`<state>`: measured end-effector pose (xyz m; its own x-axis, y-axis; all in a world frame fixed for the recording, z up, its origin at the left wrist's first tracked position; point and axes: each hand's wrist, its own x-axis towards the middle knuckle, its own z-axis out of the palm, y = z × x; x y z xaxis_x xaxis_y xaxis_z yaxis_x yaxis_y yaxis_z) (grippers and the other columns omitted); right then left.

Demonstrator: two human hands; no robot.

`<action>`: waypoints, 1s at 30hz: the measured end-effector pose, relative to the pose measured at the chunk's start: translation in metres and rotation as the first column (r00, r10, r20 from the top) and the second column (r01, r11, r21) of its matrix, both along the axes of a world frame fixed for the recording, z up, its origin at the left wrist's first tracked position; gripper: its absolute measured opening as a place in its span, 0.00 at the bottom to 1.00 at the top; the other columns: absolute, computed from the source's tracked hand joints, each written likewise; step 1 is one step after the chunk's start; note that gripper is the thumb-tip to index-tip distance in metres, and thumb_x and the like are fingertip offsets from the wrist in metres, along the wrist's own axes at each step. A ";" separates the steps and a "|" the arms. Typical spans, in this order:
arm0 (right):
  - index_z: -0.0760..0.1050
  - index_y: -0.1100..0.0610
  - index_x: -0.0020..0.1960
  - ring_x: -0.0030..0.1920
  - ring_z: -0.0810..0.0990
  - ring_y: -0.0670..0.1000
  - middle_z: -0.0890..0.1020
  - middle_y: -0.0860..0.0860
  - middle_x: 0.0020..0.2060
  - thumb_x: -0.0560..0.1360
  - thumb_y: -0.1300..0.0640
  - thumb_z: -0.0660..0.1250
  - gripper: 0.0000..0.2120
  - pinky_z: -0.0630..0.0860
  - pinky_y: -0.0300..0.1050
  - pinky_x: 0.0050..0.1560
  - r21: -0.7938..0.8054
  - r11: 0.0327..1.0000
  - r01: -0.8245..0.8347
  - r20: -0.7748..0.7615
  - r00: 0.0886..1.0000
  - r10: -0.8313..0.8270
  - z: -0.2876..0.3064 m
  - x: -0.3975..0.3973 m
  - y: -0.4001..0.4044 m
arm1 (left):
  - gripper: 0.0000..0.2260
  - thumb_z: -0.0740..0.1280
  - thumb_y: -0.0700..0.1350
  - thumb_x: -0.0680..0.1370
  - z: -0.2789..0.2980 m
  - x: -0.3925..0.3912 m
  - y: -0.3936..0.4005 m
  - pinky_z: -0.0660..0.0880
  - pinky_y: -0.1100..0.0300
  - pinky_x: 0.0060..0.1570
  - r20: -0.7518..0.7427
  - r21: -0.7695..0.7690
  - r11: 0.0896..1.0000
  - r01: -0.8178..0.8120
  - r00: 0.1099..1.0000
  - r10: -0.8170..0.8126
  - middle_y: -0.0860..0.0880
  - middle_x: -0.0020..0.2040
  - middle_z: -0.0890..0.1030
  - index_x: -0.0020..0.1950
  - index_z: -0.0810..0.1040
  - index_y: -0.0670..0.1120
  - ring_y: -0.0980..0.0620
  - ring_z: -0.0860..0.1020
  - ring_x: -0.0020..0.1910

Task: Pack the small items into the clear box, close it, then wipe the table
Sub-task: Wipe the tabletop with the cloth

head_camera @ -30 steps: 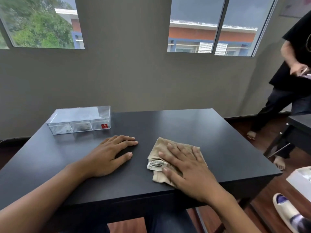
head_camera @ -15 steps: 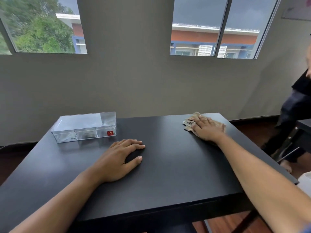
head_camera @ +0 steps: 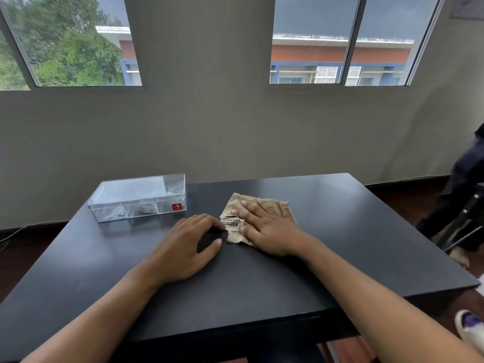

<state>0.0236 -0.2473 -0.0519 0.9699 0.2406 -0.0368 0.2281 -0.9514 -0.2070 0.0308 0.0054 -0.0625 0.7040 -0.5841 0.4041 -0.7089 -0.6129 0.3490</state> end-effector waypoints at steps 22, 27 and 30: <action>0.39 0.42 0.82 0.79 0.32 0.38 0.41 0.40 0.83 0.76 0.32 0.32 0.37 0.35 0.55 0.80 -0.042 0.962 0.268 0.000 0.963 -0.268 -0.011 -0.162 -0.169 | 0.13 0.63 0.61 0.78 -0.006 -0.009 -0.066 0.74 0.48 0.63 -0.013 -0.023 0.998 0.059 0.998 -0.059 0.63 0.57 0.78 0.59 0.78 0.59 0.59 0.78 0.59; 0.41 0.51 0.83 0.82 0.36 0.52 0.39 0.50 0.83 0.83 0.45 0.37 0.30 0.34 0.75 0.74 -0.223 0.884 0.410 -0.111 0.891 -0.441 0.012 -0.139 -0.210 | 0.16 0.62 0.67 0.77 -0.008 -0.006 -0.079 0.71 0.50 0.68 -0.038 0.004 0.999 0.047 0.998 -0.047 0.65 0.60 0.76 0.61 0.76 0.61 0.63 0.76 0.60; 0.59 0.50 0.81 0.83 0.48 0.54 0.54 0.49 0.83 0.84 0.47 0.37 0.28 0.32 0.78 0.72 -0.115 0.823 0.556 -0.072 0.822 -0.565 0.026 -0.101 -0.206 | 0.18 0.60 0.68 0.77 -0.009 -0.005 -0.087 0.68 0.50 0.69 -0.053 0.013 0.999 0.032 0.998 -0.031 0.65 0.61 0.75 0.61 0.75 0.62 0.63 0.76 0.61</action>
<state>-0.0774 -0.4528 -0.0259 0.9264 -0.3519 -0.1337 -0.3669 -0.9235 -0.1117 0.0259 -0.0814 -0.0719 0.7052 -0.6118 0.3582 -0.7087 -0.5954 0.3784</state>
